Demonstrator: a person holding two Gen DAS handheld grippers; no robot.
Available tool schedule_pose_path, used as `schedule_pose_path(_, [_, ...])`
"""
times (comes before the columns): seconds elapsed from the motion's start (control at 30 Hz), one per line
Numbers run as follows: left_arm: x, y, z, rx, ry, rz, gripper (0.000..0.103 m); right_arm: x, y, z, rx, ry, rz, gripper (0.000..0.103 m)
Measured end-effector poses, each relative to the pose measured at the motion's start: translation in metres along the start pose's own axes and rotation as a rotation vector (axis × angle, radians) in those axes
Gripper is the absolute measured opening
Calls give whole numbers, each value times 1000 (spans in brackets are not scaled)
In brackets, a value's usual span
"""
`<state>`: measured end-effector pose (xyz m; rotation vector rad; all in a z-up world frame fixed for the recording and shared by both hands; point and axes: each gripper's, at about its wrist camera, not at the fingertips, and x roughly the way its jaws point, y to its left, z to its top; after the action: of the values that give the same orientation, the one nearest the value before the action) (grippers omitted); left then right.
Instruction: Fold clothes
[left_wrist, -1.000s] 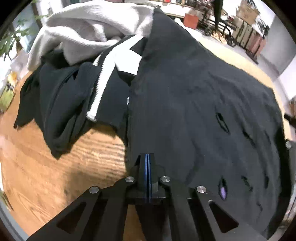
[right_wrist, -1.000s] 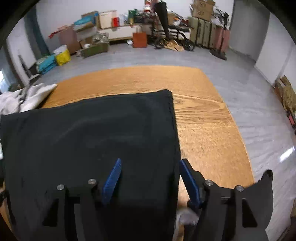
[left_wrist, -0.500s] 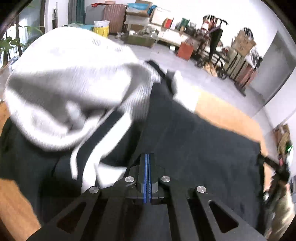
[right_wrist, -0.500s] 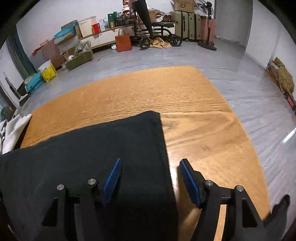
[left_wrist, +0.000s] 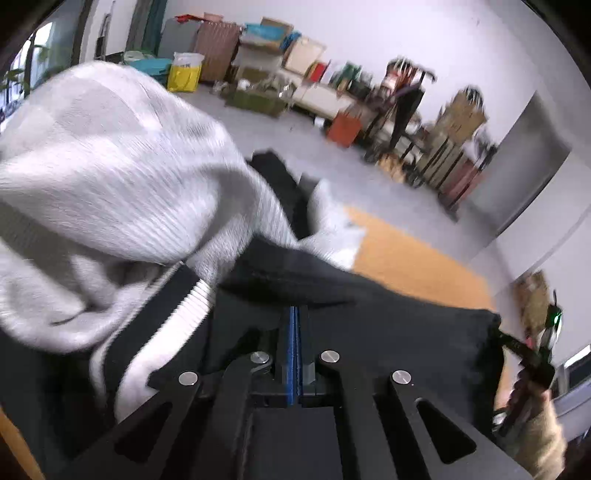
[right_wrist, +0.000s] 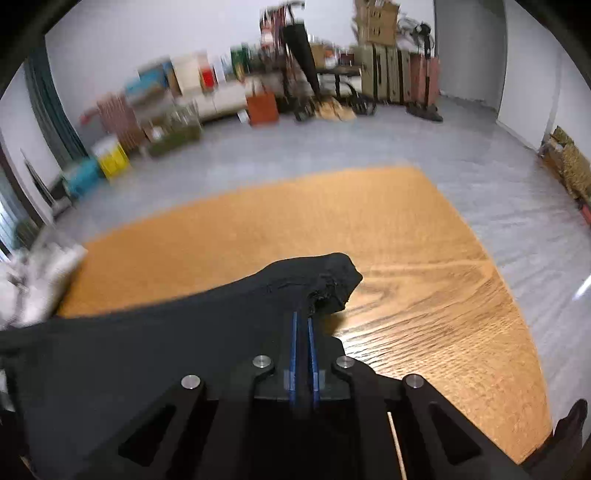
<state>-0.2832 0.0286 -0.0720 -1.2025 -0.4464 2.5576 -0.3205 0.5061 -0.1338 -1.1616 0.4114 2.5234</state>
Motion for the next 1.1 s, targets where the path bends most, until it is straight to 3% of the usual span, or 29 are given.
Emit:
schedule_pose_path(0.1, [-42,-7,19,20,-46,9,0,-55,-8,11,2,-97,59,7])
schedule_pose_path(0.2, [-68,-8,28,-25,-29,21,0,-108,-11,21,1,-165,120,7])
schedule_pose_path(0.33, [-60,6,9,-198,129,-83,3,-168,-2,24,-68,-223,152,7])
schedule_pose_path(0.37, [-56,13,0,-258,178,-116,19,-174,3,19,-86,-221,141,7])
schedule_pose_path(0.4, [-53,20,-8,-301,205,-125,52,-177,5,14,-101,-215,132,7])
schedule_pose_path(0.43, [-51,24,-15,-322,202,-120,66,-179,7,9,-116,-208,123,7])
schedule_pose_path(0.47, [-49,28,-21,-336,191,-113,72,-177,8,5,-122,-197,121,7])
schedule_pose_path(0.57, [-28,29,-21,-312,155,-97,72,-170,6,-13,-148,-157,112,7])
schedule_pose_path(0.7, [3,22,-9,-264,183,-126,72,-163,0,-27,-183,-132,103,7])
schedule_pose_path(0.8, [21,1,-2,-159,183,-136,72,-162,-1,-31,-202,-120,102,7])
schedule_pose_path(0.9, [38,-19,1,-25,188,-76,72,-162,-2,-35,-229,-110,91,7])
schedule_pose_path(1.03, [61,-16,0,-30,255,-57,71,-160,-9,-42,-220,-97,104,7])
schedule_pose_path(1.1, [66,-13,-6,-50,273,-53,63,-159,-13,-47,-216,-86,112,7])
